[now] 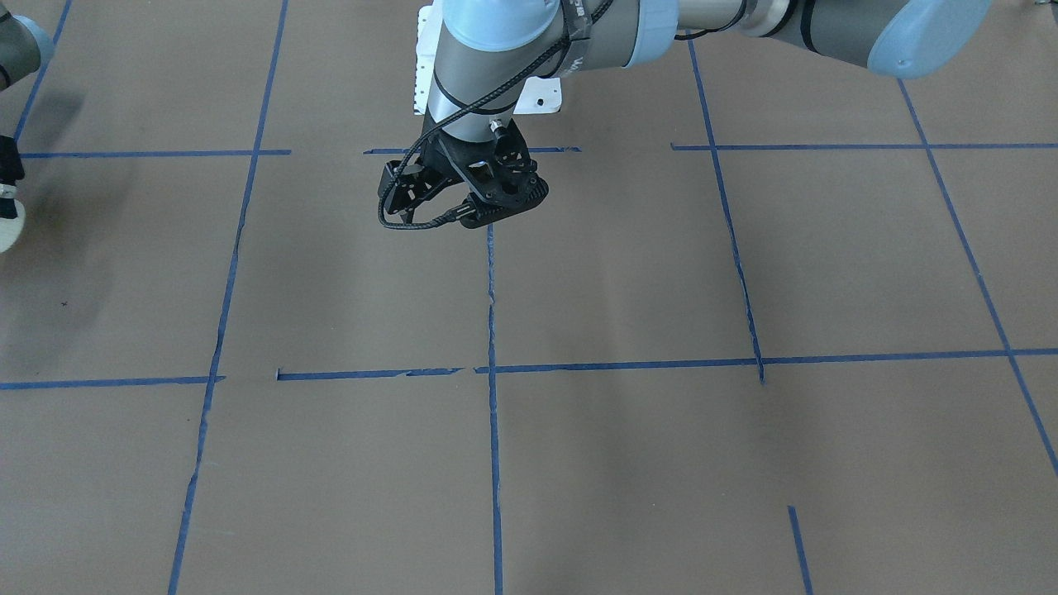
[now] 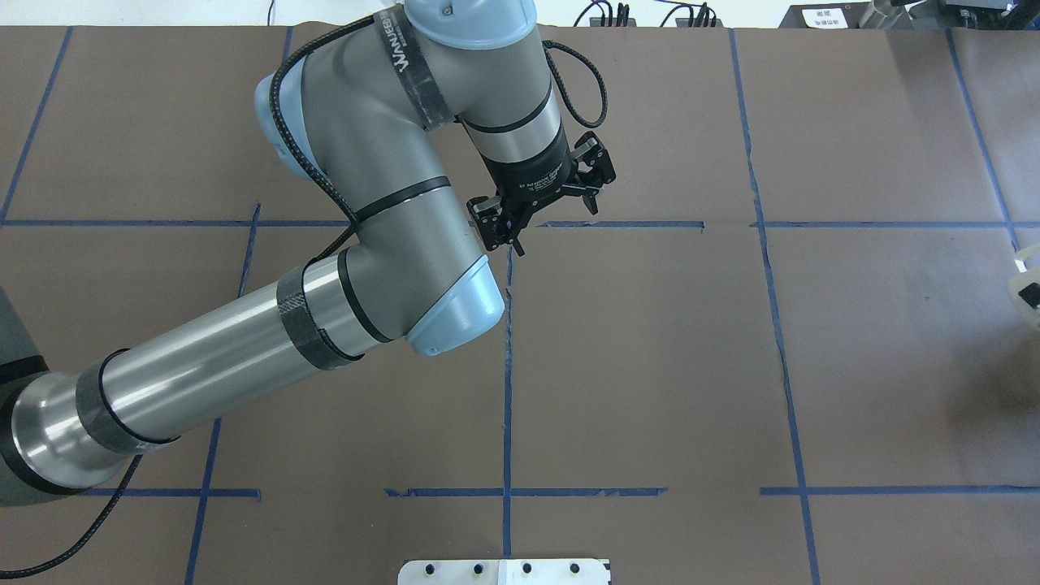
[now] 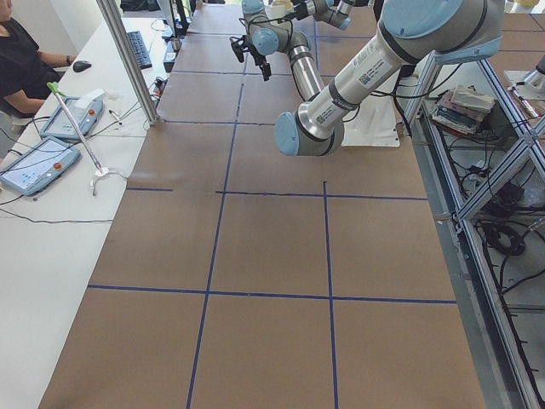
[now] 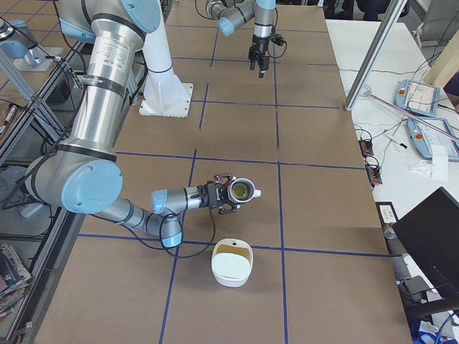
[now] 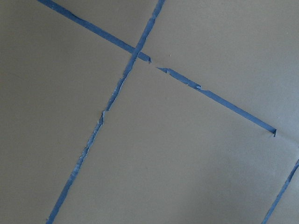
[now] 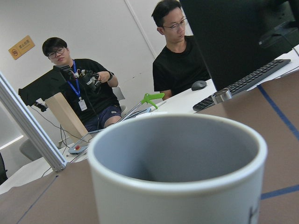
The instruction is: Left arm hands cup to right arm to dump lemon
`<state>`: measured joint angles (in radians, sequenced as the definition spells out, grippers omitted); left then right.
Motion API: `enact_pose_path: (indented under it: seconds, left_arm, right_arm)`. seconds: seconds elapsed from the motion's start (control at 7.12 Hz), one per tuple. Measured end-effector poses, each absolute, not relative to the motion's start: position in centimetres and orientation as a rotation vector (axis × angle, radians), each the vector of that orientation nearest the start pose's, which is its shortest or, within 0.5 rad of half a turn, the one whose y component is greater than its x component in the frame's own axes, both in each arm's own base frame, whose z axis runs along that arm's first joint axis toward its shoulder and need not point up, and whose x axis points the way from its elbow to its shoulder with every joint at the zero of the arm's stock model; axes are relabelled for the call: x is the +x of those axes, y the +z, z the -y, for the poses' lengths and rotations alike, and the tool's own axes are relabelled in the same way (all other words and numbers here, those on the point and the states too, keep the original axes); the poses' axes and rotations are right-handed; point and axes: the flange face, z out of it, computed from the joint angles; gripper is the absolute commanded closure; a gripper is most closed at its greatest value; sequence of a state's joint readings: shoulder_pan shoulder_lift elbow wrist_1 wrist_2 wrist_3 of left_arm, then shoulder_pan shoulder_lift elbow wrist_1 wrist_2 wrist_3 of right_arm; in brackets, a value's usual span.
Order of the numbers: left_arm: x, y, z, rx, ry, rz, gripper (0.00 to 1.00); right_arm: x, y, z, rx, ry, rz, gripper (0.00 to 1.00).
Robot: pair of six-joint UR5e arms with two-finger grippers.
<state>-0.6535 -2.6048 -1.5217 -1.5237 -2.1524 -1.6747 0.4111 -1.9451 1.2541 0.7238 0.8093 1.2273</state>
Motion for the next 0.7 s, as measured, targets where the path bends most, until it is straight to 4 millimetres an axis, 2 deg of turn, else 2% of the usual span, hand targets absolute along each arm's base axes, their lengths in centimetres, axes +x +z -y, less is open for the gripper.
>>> enact_pose_path:
  seconds: [0.14,0.28,0.7]
  left_arm:
    - [51.4,2.2,49.3,-0.269,-0.414,-1.028,0.0]
    - [51.4,2.2,49.3,-0.269,-0.414,-1.028,0.0]
    - [51.4,2.2,49.4,-0.259,-0.42,-1.027,0.0]
  right_arm:
    - [-9.3,72.2,26.4,1.06,0.735,1.221,0.86]
    - [-8.1,72.8,26.2,1.006,0.834,1.272,0.85]
    - [-7.0,72.8,26.6,0.827,1.143,1.488,0.84]
